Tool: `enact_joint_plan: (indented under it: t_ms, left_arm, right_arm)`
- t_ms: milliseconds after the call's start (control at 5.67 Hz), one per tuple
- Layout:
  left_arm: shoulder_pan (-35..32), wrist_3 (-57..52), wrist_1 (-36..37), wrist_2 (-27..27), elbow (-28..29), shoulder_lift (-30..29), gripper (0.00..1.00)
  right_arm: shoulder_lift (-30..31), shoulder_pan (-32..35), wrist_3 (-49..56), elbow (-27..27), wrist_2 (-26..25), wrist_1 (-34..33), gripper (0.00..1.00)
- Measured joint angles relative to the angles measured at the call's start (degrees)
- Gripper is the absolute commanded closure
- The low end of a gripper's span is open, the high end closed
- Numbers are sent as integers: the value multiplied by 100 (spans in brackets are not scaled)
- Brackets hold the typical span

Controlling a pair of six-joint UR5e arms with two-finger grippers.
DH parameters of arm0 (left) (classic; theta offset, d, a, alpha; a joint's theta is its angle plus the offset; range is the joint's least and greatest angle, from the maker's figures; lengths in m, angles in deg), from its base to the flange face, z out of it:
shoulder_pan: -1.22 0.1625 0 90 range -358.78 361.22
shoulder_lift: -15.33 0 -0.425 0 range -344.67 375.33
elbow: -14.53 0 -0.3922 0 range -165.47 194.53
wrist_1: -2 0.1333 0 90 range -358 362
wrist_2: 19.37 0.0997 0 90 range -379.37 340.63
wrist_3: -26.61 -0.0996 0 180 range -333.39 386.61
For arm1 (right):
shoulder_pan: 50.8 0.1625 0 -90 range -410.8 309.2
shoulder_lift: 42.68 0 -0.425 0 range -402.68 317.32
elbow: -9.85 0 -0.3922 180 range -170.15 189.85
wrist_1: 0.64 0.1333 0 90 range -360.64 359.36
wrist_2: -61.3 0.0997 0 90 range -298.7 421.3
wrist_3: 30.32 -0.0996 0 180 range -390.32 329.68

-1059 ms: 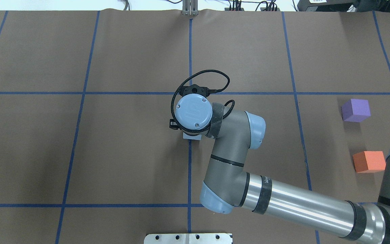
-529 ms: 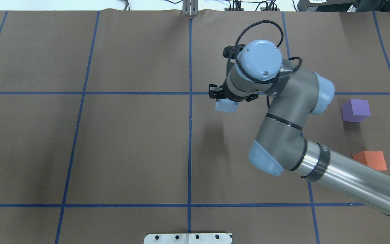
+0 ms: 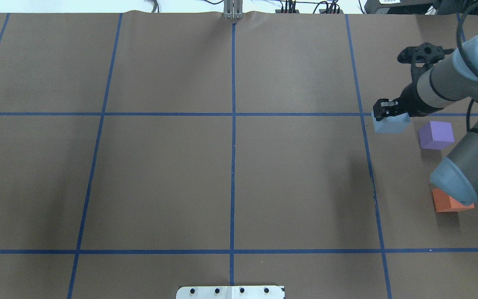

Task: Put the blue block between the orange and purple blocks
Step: 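Carry the light blue cube with the right gripper toward the purple cube, then lower the light blue cube between the purple and orange cubes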

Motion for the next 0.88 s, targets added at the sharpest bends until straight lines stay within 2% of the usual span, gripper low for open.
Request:
enact_joint_plan:
  t_ms: [353,529,882]
  left_arm:
    - [7,-10,-8,-2,-15,18,0]
    - [9,-14,-8,-2,-19,16,0]
    - [9,-23,-8,-5,-35,15,0]
  right_arm:
    - [1433,386,229,38,295,1407,100]
    - [1687,409,204,243,313,1852,100]
    - [1735,367,-128,663,314,2381,100]
